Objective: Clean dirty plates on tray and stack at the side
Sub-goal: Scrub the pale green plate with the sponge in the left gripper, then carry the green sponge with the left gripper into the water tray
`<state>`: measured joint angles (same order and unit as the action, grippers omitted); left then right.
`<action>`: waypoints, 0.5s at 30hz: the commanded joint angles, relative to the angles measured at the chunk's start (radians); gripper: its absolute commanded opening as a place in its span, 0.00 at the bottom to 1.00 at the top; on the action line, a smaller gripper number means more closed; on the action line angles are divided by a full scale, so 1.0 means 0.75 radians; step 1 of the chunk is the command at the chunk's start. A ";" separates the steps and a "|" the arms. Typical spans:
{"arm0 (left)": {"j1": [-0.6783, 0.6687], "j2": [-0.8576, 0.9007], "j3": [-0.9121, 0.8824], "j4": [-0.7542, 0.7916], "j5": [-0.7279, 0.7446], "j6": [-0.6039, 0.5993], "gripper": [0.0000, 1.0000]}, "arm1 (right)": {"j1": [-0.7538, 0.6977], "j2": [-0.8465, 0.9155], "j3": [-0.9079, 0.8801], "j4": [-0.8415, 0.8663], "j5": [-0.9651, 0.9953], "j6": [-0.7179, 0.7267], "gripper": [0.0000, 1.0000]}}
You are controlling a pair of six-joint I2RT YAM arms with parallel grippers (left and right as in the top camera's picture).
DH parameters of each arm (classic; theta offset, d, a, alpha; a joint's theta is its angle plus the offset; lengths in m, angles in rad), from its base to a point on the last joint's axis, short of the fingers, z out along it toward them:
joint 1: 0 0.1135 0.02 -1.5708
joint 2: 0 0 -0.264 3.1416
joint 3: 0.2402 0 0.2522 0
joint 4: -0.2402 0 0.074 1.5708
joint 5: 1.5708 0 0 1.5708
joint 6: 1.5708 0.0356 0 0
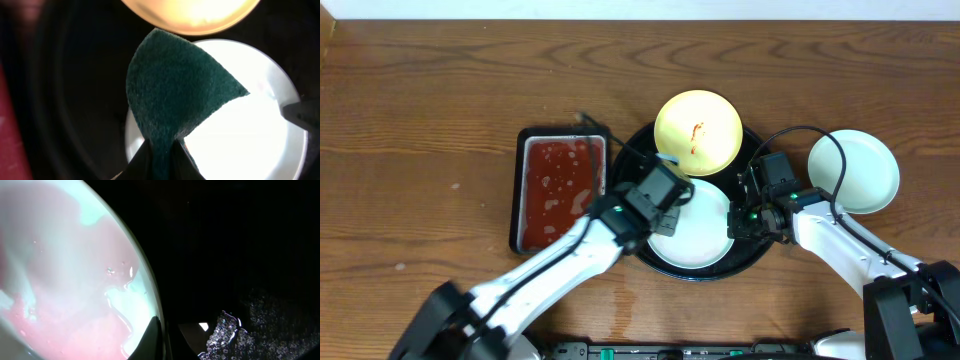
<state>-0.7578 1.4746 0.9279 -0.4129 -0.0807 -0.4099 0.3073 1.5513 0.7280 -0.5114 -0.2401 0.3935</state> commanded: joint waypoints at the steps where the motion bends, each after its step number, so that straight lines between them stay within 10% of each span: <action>1: 0.096 -0.088 0.000 -0.062 -0.007 0.023 0.07 | 0.004 0.019 -0.006 0.004 0.045 -0.008 0.04; 15: 0.543 -0.089 -0.049 -0.158 -0.007 0.059 0.07 | 0.004 0.019 -0.006 0.028 0.044 -0.007 0.08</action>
<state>-0.3859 1.3994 0.9089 -0.5270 -0.0780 -0.3935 0.3073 1.5513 0.7280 -0.4957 -0.2237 0.3931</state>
